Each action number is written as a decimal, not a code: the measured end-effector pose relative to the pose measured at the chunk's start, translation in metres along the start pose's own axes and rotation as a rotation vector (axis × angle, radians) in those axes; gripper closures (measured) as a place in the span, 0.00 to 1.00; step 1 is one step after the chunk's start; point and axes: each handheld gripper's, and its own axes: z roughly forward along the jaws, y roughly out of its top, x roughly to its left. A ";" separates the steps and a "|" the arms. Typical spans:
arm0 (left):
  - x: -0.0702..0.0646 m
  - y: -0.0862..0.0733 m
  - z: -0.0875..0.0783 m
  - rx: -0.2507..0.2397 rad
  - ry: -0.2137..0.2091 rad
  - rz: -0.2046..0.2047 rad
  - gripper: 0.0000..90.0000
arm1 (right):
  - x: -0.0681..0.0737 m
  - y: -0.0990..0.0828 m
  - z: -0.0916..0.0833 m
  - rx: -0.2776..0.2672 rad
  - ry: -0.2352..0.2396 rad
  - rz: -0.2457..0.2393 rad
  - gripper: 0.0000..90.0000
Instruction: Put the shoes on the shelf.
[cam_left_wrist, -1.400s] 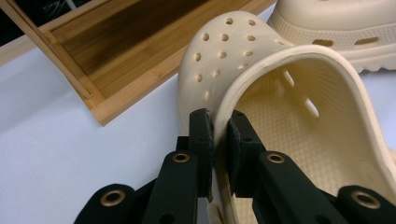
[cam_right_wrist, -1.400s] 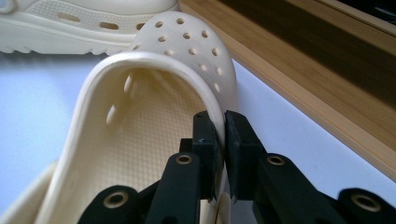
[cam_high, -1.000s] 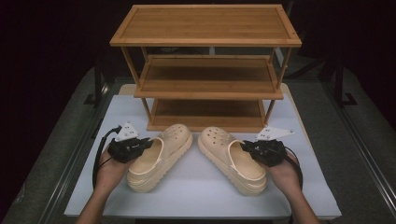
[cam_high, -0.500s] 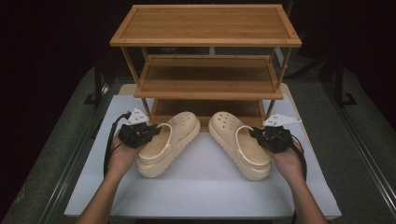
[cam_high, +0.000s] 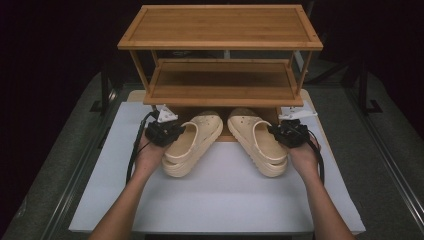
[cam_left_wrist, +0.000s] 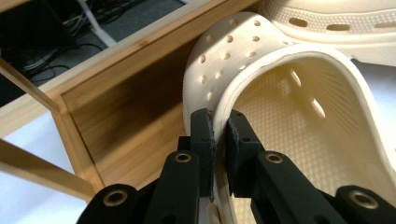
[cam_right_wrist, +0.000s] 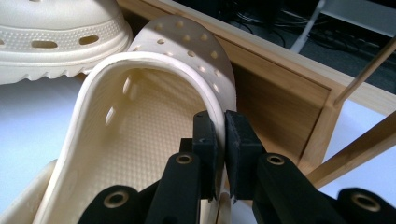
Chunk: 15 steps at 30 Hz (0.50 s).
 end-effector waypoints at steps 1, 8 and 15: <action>0.000 0.002 0.003 0.003 0.005 0.000 0.92 | -0.001 0.001 0.003 0.001 -0.001 0.003 0.92; 0.001 0.011 0.026 0.011 0.055 0.001 0.92 | -0.003 0.006 0.020 0.012 -0.020 0.018 0.92; -0.002 0.016 0.040 0.012 0.105 -0.002 0.92 | -0.001 0.013 0.033 0.002 -0.036 0.015 0.92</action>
